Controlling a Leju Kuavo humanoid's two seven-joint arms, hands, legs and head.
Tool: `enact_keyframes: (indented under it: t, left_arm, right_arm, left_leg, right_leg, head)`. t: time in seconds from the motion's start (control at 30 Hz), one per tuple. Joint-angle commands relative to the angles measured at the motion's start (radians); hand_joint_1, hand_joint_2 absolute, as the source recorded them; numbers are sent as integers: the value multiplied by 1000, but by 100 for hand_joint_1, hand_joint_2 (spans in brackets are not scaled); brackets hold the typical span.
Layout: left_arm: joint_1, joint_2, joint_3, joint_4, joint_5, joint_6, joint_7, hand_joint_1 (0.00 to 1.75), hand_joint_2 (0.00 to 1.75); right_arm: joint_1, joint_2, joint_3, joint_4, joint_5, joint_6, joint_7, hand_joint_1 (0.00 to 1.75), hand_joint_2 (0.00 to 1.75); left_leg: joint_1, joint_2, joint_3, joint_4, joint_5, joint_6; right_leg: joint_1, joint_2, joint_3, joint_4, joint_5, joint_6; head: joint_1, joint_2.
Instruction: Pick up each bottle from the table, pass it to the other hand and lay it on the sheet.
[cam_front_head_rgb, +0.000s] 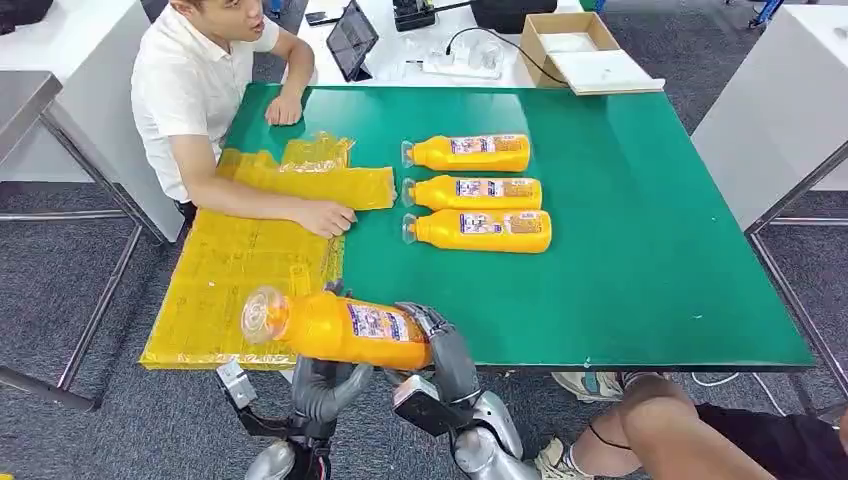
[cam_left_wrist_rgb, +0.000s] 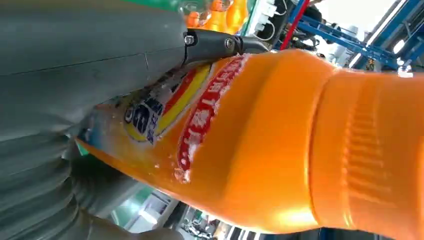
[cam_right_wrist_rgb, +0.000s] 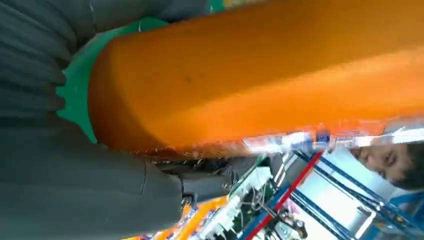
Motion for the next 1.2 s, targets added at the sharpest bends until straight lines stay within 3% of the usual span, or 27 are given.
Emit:
enact_keyframes:
  t: [0.03, 0.2, 0.3, 0.4, 0.43, 0.47, 0.5, 0.73, 0.77, 0.8, 0.83, 0.87, 1.1, 1.2]
  left_arm:
    - [-115, -11, 27, 125, 71, -49, 25, 0, 175]
    - [-111, -14, 37, 86, 82, -54, 14, 0, 175]
    - [-90, -10, 32, 28, -32, 58, -72, 0, 175]
    - [-86, -12, 33, 20, -34, 62, -70, 0, 175]
    - [-87, -14, 33, 25, -32, 64, -64, 0, 175]
    - [-89, -16, 35, 32, -29, 65, -59, 152, 175]
    - [-90, -17, 36, 37, -23, 62, -54, 175, 175]
    - [-89, -16, 38, 39, -18, 59, -51, 175, 175]
    - [-86, -16, 39, 38, -17, 59, -52, 175, 175]
    - [-79, -16, 44, 29, -9, 54, -53, 175, 175]
    - [-74, -16, 52, 28, 14, 37, -40, 175, 175]
    - [-73, -16, 57, 29, 30, 25, -29, 175, 175]
    - [-95, -14, 86, 52, 135, -54, 59, 175, 175]
    - [-100, -6, 104, 50, 137, -13, 93, 175, 175]
  right_arm:
    - [-60, 21, 142, 178, 26, -7, -22, 175, 175]
    - [-56, 29, 165, 212, 18, -6, -34, 175, 175]
    - [-65, 31, 179, 231, -2, 28, -5, 175, 175]
    - [-65, 28, 195, 224, 16, 12, -5, 175, 175]
    - [-65, 27, 202, 221, 21, 10, -1, 175, 175]
    - [-64, 26, 207, 215, 21, 12, -1, 175, 175]
    - [-62, 25, 210, 213, 21, 12, -2, 175, 175]
    - [-55, 20, 220, 213, 18, 28, -1, 175, 175]
    - [-51, 20, 225, 214, 19, 33, 1, 77, 175]
    - [-45, 17, 229, 209, 17, 43, 9, 2, 175]
    - [-36, 17, 239, 202, 16, 53, 21, 0, 175]
    - [-33, 16, 247, 200, 18, 64, 23, 0, 0]
    - [-10, -13, 296, 160, 29, 93, 8, 0, 0]
    - [13, -35, 280, 130, 25, 59, 0, 0, 0]
  left_leg:
    - [0, 1, 3, -1, -1, -1]
    - [1, 0, 4, -1, -1, -1]
    - [1, 0, 3, 0, -1, -1]
    - [1, 1, 8, -1, -3, -2]
    - [1, 1, 4, 0, -1, -1]
    - [1, 1, 5, -1, -2, -1]
    - [1, 0, 2, 0, -1, -1]
    - [0, -1, 2, -1, -1, -1]
    - [1, 0, 5, -1, -2, -2]
    - [0, 0, 3, -1, -1, -1]
    - [0, 0, 2, -1, -1, -1]
    - [0, 0, 3, -1, -1, -1]
    - [1, -1, 2, -1, -1, -1]
    - [1, -2, 3, -1, 0, -1]
  right_leg:
    - [1, 0, 3, -1, -1, -1]
    - [1, -1, 3, -1, -1, -2]
    - [1, -2, 3, -1, -1, -1]
    - [2, -2, 7, -1, -3, -3]
    - [1, -2, 3, -1, -2, -1]
    - [1, -3, 4, -1, -2, -2]
    - [1, -3, 2, 0, -2, -1]
    - [1, -3, 2, -1, -2, -1]
    - [1, -3, 4, -1, -2, -2]
    - [1, -3, 3, -1, -2, -1]
    - [1, -2, 2, -1, -1, -1]
    - [1, -3, 3, -1, -2, -1]
    - [1, -4, 2, -1, -2, -1]
    - [1, -4, 3, -1, -2, -1]
  head:
    - [0, 0]
    - [0, 0]
    - [-1, 0]
    - [0, 0]
    - [0, 0]
    - [0, 0]
    - [0, 0]
    - [0, 0]
    - [0, 0]
    - [0, 0]
    - [0, 0]
    - [0, 0]
    - [0, 0]
    - [0, 0]
